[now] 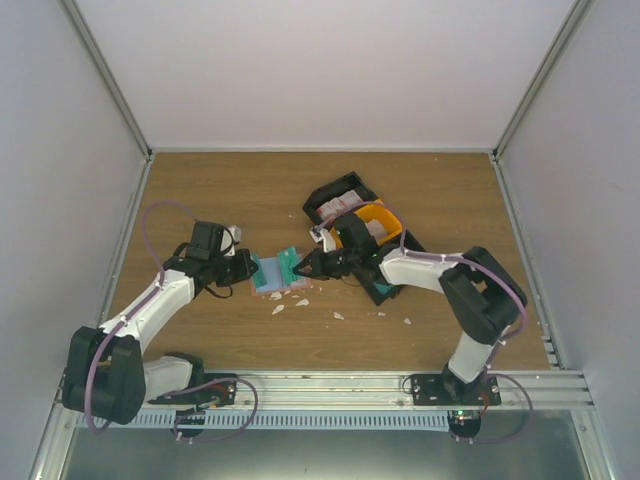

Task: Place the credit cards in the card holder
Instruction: Insert the credit card into the card holder.

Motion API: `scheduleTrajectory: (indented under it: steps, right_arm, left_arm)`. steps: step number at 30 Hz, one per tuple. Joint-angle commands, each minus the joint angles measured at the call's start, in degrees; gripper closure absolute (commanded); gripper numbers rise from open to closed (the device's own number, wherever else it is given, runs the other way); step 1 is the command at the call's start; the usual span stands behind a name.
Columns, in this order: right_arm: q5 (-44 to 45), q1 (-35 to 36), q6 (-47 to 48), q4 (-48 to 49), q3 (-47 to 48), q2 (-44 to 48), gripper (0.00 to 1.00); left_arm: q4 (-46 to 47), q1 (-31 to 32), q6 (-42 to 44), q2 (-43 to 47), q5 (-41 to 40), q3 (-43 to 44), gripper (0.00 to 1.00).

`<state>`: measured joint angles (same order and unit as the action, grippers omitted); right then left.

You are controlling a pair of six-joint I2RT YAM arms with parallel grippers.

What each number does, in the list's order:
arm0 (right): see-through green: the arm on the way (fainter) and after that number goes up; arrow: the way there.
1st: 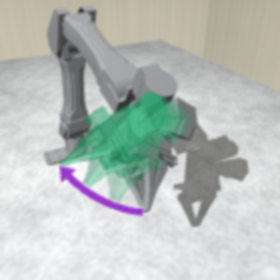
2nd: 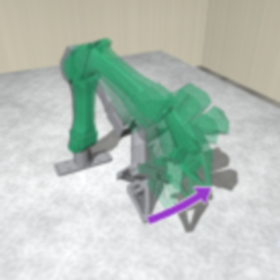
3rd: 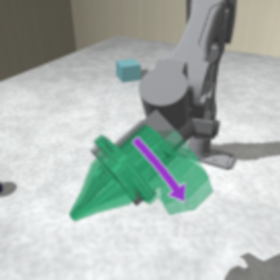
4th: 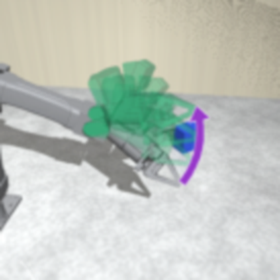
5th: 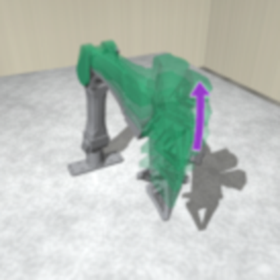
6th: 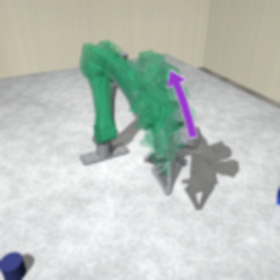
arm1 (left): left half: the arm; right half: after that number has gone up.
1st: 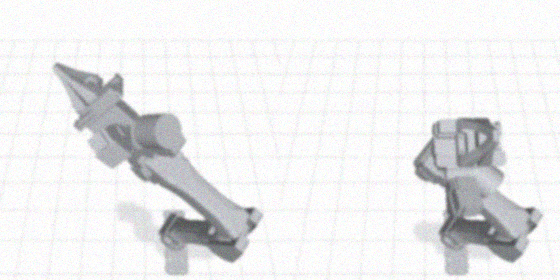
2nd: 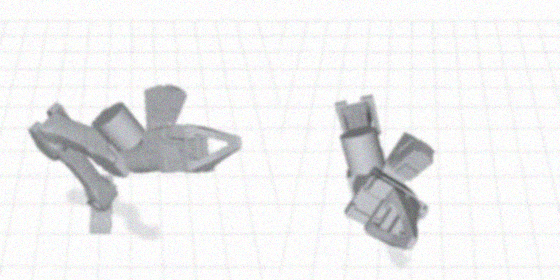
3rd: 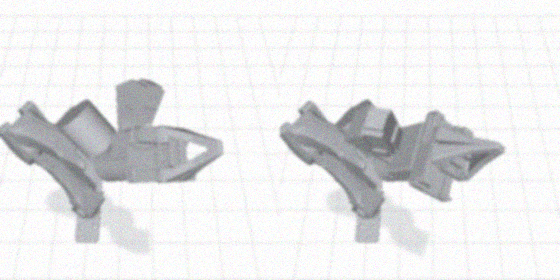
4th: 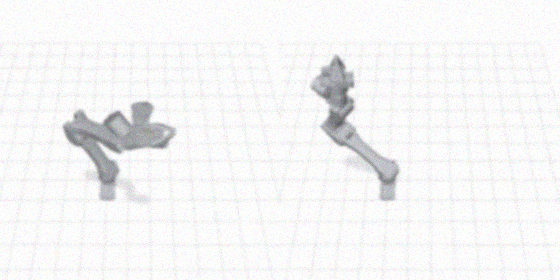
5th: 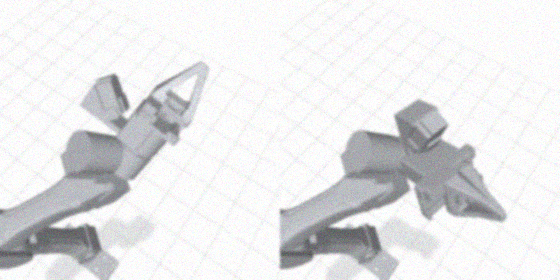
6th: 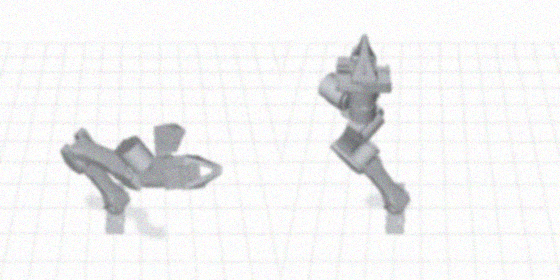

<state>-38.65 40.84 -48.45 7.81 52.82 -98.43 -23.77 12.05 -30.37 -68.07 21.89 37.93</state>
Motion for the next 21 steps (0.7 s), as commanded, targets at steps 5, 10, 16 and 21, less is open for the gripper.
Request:
scheduleTrajectory:
  steps: [5, 10, 16, 21]
  right_arm:
    - [3.45, 0.65, -2.54, 4.37, 4.13, -8.66, 1.00]
    - [2.71, 0.75, -3.02, 5.35, 5.57, -11.69, 1.00]
    - [2.06, 0.89, -4.22, 8.33, 5.71, -14.19, 1.00]
    - [2.71, 0.91, -4.16, 7.65, 6.22, -16.27, 0.99]
  left_arm:
    - [-0.05, -2.82, 3.85, -5.11, -1.46, -0.89, 1.00]
    - [-0.36, -4.04, 4.24, -8.27, -0.64, -0.10, 1.00]
    - [-1.27, -4.27, 3.68, -9.43, -2.34, 0.67, 1.00]
    - [-3.17, -4.24, 3.64, -8.80, -4.07, 1.48, 1.00]
